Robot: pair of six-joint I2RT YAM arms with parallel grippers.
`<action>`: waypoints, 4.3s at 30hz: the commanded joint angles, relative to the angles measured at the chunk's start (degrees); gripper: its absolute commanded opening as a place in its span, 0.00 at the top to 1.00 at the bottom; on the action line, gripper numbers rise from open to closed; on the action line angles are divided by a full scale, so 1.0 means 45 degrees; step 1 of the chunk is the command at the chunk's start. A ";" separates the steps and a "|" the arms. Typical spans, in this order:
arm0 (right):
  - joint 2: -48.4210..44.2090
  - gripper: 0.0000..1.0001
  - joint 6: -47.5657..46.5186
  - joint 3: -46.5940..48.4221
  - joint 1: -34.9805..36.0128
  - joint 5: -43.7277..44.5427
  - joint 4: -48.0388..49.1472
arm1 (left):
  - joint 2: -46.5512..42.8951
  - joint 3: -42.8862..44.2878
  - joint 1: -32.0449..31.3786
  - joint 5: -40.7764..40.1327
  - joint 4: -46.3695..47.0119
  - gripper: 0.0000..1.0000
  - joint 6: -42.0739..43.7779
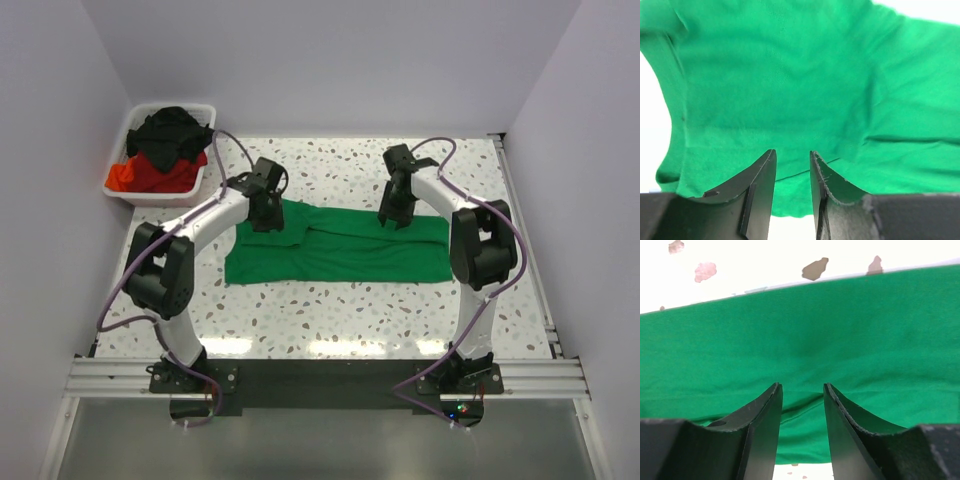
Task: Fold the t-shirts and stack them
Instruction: Fold the tshirt
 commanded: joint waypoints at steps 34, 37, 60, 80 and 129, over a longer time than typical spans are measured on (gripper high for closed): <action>-0.0501 0.48 -0.1022 -0.2188 -0.0696 0.0634 0.0342 | 0.1373 0.0375 0.1424 -0.0397 -0.1565 0.59 -0.2892; -0.0501 0.48 -0.1022 -0.2638 -0.0696 0.0459 0.0557 | 0.1490 0.0199 0.1482 -0.0280 -0.1428 0.59 -0.2969; -0.1554 0.50 0.0071 -0.5490 -0.0598 -0.0947 0.1885 | 0.4456 0.3478 0.2342 -0.0104 -0.1389 0.59 -0.2208; -0.3175 0.51 0.2414 -0.7307 0.1665 -0.1182 0.2549 | 0.7526 0.7952 0.2420 -0.0123 -0.0512 0.58 -0.1642; 0.3386 0.46 -0.4596 0.5505 0.2977 -0.2092 0.5713 | -0.0443 -0.0837 -0.1134 0.5696 0.3473 0.53 0.2421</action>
